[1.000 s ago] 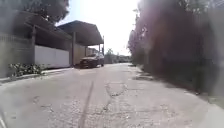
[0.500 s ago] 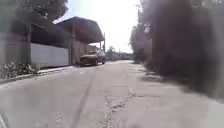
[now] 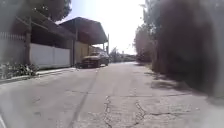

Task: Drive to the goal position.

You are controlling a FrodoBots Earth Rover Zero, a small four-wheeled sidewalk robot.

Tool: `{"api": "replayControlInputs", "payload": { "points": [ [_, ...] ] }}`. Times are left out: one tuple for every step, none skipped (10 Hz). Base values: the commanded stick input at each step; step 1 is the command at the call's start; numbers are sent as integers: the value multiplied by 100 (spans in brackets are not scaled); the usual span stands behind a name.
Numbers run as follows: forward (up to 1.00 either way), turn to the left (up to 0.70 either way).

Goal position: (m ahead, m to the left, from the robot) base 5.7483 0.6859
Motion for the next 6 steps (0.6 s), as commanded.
{"api": "replayControlInputs", "payload": {
  "points": [
    [100,4],
    [100,4],
    [100,4],
    [100,4],
    [100,4],
    [100,4]
  ]
}}
